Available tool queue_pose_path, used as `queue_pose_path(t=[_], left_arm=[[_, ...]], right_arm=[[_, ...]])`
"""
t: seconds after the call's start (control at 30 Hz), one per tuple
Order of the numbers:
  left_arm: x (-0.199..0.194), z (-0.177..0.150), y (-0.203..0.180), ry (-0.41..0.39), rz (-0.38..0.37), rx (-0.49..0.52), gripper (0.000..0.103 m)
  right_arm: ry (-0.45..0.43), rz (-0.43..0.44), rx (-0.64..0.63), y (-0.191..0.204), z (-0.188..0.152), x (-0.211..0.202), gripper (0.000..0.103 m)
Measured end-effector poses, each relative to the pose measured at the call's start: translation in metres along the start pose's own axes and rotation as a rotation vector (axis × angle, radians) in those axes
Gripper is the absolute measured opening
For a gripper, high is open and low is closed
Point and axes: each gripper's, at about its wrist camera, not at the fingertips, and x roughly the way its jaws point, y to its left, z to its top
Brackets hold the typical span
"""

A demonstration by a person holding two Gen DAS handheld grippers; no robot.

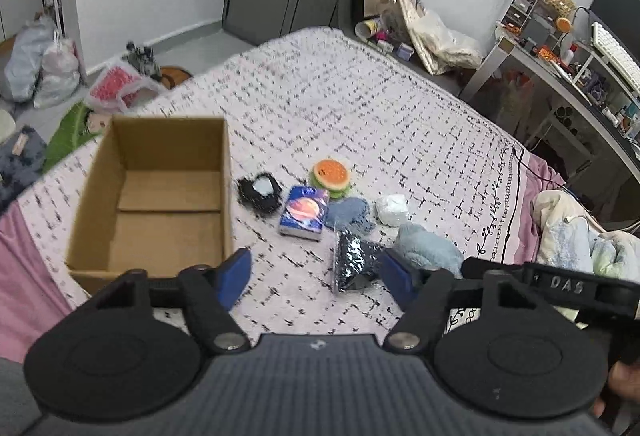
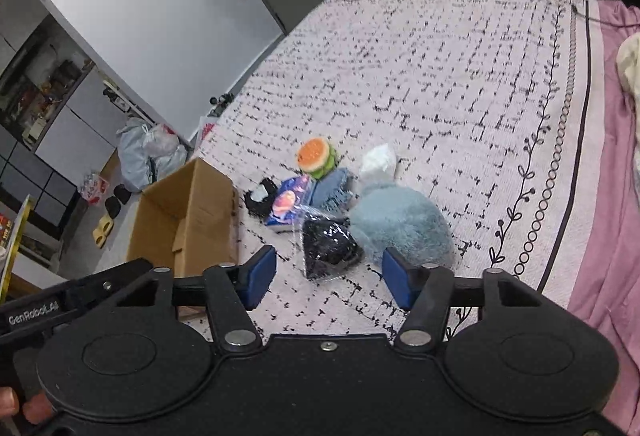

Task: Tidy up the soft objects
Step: 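Move both grippers toward the light blue fluffy plush ball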

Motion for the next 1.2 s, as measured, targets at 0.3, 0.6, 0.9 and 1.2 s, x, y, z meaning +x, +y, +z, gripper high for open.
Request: queue_pose_path(t=[0.3, 0.6, 0.9, 1.2], left_arm=[[0.044, -0.005, -0.01, 0.061, 0.008, -0.047, 0.056], [0.078, -0.002, -0.031, 0.105, 0.012, -0.023, 0.056], [0.11, -0.001, -0.056, 0.121, 0.011, 0.003, 0.056], [0.137, -0.002, -0.08, 0.15, -0.016, 0.025, 0.049]], right_arm=[[0.047, -0.006, 0.009, -0.021, 0.003, 0.036, 0.046], [0.057, -0.021, 0.043, -0.044, 0.008, 0.055, 0.045], [0.024, -0.008, 0.197, -0.075, 0.016, 0.059, 0.044], [-0.03, -0.002, 0.326, -0.105, 0.02, 0.056, 0.044]])
